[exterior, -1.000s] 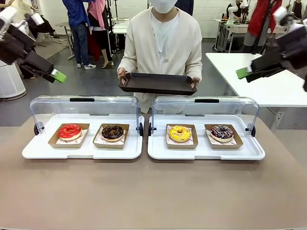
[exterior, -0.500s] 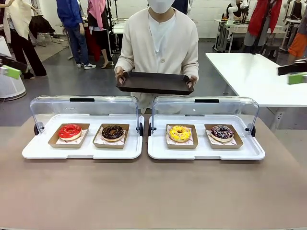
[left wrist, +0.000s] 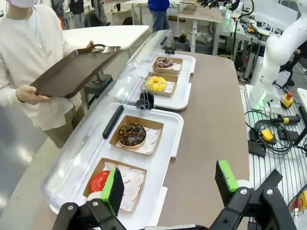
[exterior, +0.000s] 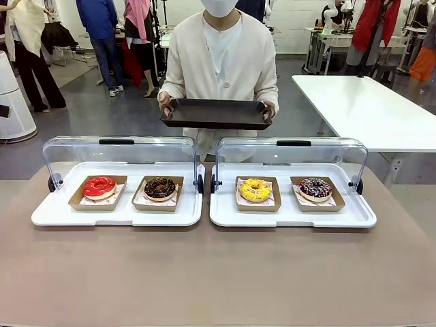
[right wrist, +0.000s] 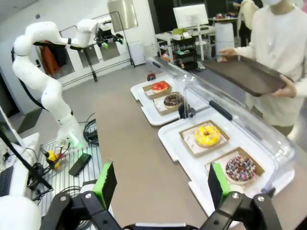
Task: Provide the desired donut to the person.
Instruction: Pick up and lift the Paper togo box containing the Donut pointed at by the person.
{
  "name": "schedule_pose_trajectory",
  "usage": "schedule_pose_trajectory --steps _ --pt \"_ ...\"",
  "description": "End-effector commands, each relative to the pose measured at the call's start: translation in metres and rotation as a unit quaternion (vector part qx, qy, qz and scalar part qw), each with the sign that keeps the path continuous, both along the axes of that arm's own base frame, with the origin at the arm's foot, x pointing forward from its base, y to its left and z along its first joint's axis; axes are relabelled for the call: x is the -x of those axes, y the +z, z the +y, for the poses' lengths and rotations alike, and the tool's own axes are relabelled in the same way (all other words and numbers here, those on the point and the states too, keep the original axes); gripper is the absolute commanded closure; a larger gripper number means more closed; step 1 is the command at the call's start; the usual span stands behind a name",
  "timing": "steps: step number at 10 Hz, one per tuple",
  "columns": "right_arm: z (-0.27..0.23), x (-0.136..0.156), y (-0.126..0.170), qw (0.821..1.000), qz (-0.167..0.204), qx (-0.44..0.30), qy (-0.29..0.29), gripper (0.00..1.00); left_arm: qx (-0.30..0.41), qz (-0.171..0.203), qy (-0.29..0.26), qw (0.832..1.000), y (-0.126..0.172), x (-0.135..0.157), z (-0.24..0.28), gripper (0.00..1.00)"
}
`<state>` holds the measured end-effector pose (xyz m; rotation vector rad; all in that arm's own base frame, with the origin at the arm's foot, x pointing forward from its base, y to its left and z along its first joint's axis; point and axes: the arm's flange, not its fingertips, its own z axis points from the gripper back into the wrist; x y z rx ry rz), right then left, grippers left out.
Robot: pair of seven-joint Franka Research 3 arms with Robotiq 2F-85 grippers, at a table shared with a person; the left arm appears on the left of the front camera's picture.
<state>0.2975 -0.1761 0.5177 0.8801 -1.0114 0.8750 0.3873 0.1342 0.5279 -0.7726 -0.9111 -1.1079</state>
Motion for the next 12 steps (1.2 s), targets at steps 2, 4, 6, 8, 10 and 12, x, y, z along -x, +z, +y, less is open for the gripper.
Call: schedule_pose_trajectory --steps 2,4,6,8,10,12 --pt "-0.015 0.009 -0.003 1.000 0.013 0.019 0.008 0.00 -0.019 0.011 0.007 1.000 -0.013 0.009 0.012 0.00" --pt "-0.024 0.014 -0.004 0.999 0.025 0.019 -0.007 0.00 -0.040 0.018 0.018 0.999 -0.016 0.019 0.017 0.00" --pt "-0.019 0.014 -0.006 1.000 0.022 0.011 -0.013 0.00 -0.022 0.023 0.019 0.999 -0.015 0.011 0.019 0.00" --pt "-0.019 0.014 -0.006 1.000 0.022 0.011 -0.013 0.00 -0.022 0.023 0.019 0.999 -0.015 0.011 0.019 0.00" --pt "-0.019 0.014 -0.006 1.000 0.022 0.011 -0.013 0.00 -0.022 0.023 0.019 0.999 -0.015 0.011 0.019 0.00" --pt "-0.019 0.014 -0.006 1.000 0.022 0.011 -0.013 0.00 -0.022 0.023 0.019 0.999 -0.015 0.011 0.019 0.00"
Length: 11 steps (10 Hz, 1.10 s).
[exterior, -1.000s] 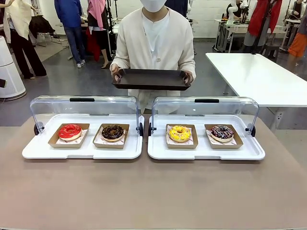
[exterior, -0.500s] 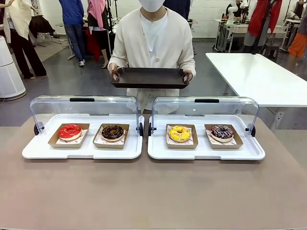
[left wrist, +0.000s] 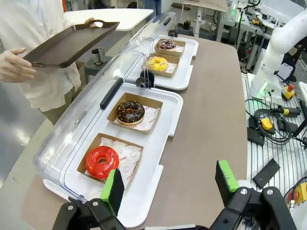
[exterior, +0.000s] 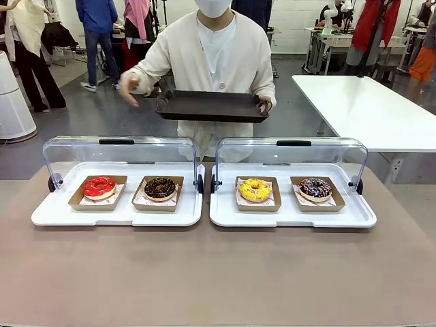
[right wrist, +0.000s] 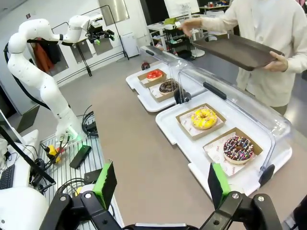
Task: Provide the desired donut to the person.
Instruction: Pick up and lift the Paper togo box containing the Donut pointed at by the person.
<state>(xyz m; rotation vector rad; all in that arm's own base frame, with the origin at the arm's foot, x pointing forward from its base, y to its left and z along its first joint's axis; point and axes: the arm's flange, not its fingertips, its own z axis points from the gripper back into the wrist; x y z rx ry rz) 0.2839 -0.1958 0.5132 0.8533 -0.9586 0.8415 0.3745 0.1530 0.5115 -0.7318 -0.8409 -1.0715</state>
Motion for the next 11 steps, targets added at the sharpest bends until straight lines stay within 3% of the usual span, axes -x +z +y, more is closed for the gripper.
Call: schedule_pose_trajectory --steps 1,11 --pt "0.0003 0.0001 -0.0015 1.000 -0.004 -0.007 0.000 0.00 0.007 -0.004 0.000 1.000 0.0013 -0.0017 0.0001 0.00" --pt "0.0003 0.0001 -0.0015 1.000 -0.004 -0.007 0.000 0.00 0.007 -0.004 0.000 1.000 0.0013 -0.0017 0.0001 0.00"
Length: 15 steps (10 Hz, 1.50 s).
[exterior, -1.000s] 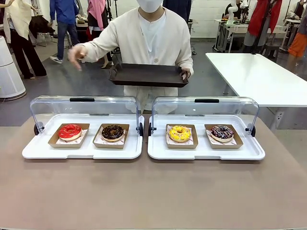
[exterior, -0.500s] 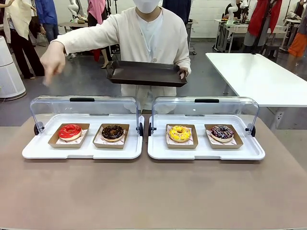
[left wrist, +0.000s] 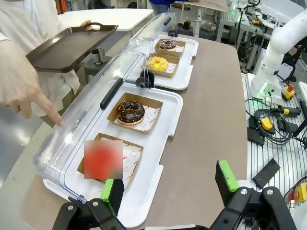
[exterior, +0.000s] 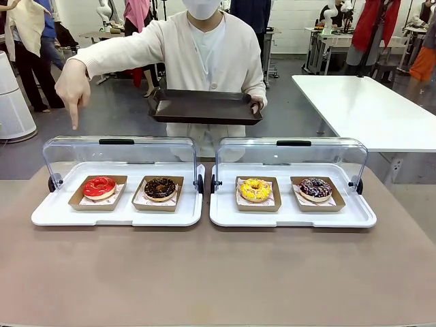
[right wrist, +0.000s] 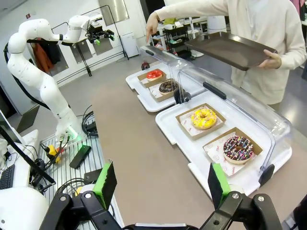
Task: Provide the desired donut to the person.
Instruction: Pick up and lift the Paper togo box containing the Donut pointed at by the person.
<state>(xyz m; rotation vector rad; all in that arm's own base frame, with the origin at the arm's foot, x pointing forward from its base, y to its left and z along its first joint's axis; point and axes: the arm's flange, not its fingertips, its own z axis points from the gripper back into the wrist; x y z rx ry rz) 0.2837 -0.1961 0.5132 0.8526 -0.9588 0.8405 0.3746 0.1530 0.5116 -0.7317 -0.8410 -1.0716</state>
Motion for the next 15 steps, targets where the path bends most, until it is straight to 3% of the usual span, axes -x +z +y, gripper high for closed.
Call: schedule_pose_trajectory --steps 1,9,10,12,13,15 --pt "0.001 0.000 -0.001 1.000 -0.004 -0.007 0.001 0.00 0.007 -0.004 0.000 1.000 0.001 -0.002 0.000 0.00" --pt "0.001 0.000 -0.001 1.000 -0.004 -0.007 0.001 0.00 0.000 0.000 0.000 1.000 0.000 0.000 0.000 0.00" --pt "0.001 0.000 -0.001 1.000 -0.004 -0.007 0.001 0.00 -0.054 -0.022 -0.056 0.997 0.011 0.005 -0.016 0.00" --pt "0.001 0.000 -0.001 1.000 -0.004 -0.007 0.001 0.00 -0.196 -0.045 -0.115 0.973 0.021 0.009 -0.064 0.00" --pt "0.001 0.000 -0.001 1.000 -0.004 -0.007 0.001 0.00 -0.261 -0.048 -0.146 0.953 0.020 0.008 -0.091 0.00" --pt "0.001 0.000 -0.001 1.000 -0.004 -0.007 0.001 0.00 -0.352 -0.050 -0.159 0.921 -0.002 0.005 -0.137 0.00"
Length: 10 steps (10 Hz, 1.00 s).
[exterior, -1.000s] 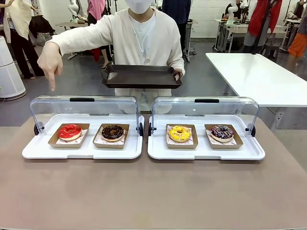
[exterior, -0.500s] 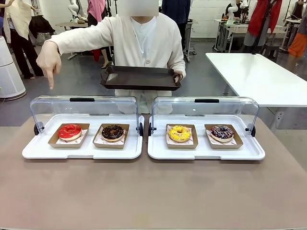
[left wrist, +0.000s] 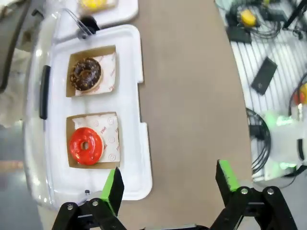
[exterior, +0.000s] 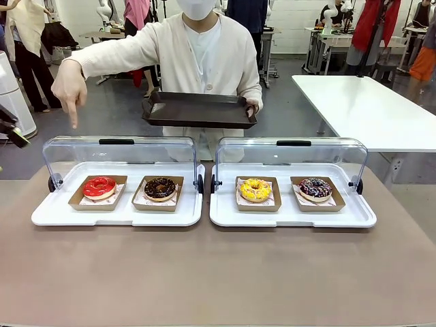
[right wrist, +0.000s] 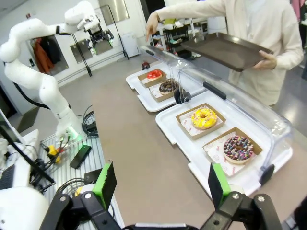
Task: Provide the desired donut to the person.
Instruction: Pick up and lift the Paper togo box containing the Donut pointed at by the person.
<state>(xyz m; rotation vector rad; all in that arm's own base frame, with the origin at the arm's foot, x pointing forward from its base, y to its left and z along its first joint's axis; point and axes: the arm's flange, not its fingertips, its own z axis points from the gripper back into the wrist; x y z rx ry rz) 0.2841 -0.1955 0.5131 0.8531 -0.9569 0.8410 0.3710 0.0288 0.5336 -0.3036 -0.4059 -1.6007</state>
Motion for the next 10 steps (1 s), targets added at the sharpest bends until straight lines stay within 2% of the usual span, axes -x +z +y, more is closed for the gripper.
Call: schedule_pose_trajectory --steps 1,3,6,8,10 --pt "0.000 0.000 -0.001 1.000 -0.005 -0.007 0.000 0.00 -0.086 -0.035 0.019 0.996 -0.044 -0.003 -0.035 0.00" --pt "0.000 0.000 -0.001 1.000 -0.005 -0.007 0.000 0.00 -0.137 -0.031 0.011 0.990 -0.085 -0.018 -0.071 0.00" --pt "0.000 0.000 -0.001 1.000 -0.005 -0.007 0.000 0.00 -0.197 -0.026 0.012 0.980 -0.127 -0.043 -0.090 0.00" --pt "0.000 0.000 -0.001 1.000 -0.005 -0.007 0.000 0.00 -0.209 -0.016 0.006 0.978 -0.142 -0.059 -0.088 0.00" --pt "0.000 0.000 -0.001 1.000 -0.005 -0.007 0.000 0.00 -0.197 -0.022 0.000 0.980 -0.137 -0.064 -0.077 0.00"
